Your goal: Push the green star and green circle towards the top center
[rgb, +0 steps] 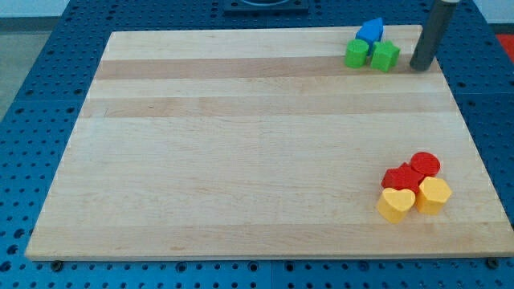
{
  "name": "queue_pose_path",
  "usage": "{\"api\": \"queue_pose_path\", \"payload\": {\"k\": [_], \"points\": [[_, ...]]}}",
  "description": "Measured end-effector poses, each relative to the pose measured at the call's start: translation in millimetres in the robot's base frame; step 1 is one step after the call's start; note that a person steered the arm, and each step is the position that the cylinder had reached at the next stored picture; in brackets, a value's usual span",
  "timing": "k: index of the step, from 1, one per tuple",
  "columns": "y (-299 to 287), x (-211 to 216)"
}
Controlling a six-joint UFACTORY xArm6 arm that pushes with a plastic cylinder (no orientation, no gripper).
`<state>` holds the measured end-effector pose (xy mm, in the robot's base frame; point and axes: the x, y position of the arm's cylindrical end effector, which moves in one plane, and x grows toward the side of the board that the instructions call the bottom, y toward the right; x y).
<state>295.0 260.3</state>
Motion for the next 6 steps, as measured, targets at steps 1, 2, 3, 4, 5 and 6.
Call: {"api": "queue_pose_path", "payload": {"k": [1,2,3,4,5,6], "points": [[0.0,-15.9],[-12.1,-16.6],[-31.0,-16.6],[-49.9,-16.6],[-66.1,-16.6],[-83.8,-16.6]]}}
